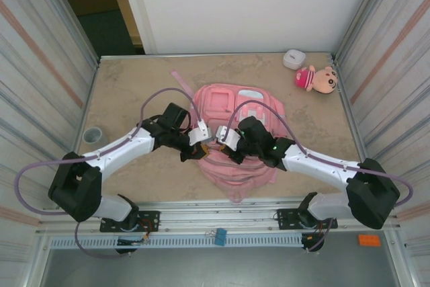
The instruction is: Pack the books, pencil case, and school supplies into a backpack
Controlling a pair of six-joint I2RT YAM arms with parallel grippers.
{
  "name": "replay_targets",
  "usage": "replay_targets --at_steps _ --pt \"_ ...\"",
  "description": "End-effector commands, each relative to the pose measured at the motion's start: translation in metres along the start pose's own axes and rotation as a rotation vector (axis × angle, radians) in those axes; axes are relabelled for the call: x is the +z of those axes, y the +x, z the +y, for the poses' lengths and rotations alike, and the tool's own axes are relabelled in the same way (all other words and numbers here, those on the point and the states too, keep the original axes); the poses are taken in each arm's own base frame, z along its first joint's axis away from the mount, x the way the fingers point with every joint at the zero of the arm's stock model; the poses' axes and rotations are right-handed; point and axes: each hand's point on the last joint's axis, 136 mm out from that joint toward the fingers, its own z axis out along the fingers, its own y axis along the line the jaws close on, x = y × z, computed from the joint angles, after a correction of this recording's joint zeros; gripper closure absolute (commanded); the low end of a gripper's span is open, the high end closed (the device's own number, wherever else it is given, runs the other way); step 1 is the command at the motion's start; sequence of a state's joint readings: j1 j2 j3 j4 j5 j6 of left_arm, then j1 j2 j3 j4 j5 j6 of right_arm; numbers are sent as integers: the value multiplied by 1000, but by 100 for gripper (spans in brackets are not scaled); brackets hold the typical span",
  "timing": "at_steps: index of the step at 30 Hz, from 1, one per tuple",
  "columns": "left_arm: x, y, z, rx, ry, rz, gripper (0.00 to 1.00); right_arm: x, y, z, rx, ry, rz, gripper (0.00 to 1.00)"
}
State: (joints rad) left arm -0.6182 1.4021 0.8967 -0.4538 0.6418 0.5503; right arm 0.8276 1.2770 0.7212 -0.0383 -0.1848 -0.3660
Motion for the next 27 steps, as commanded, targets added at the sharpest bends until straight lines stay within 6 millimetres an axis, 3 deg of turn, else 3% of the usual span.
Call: replay_targets --at_steps 1,2,5,9,15,20,24,27 --pt "1 -33 -25 37 80 -127 100 -14 -29 -7 64 -5 -132 73" --pt "1 -31 -24 34 68 -124 100 -21 -29 -7 117 -15 -141 60" --pt "2 -25 -19 28 37 -103 100 -49 -21 -16 349 2 -143 49" --pt "2 -22 -15 22 6 -90 100 -89 14 -40 808 123 -91 45" --pt "4 -17 -10 -2 -24 -81 100 -121 78 -58 1291 296 -56 39" --pt "3 -15 -9 -9 -40 -80 100 -121 115 -62 1494 308 -1 38" --pt "2 -16 -8 -18 -44 -82 100 -102 111 -58 1508 160 1 38" --pt "1 -17 -7 -42 -60 -91 100 -90 106 -57 1511 88 0 46"
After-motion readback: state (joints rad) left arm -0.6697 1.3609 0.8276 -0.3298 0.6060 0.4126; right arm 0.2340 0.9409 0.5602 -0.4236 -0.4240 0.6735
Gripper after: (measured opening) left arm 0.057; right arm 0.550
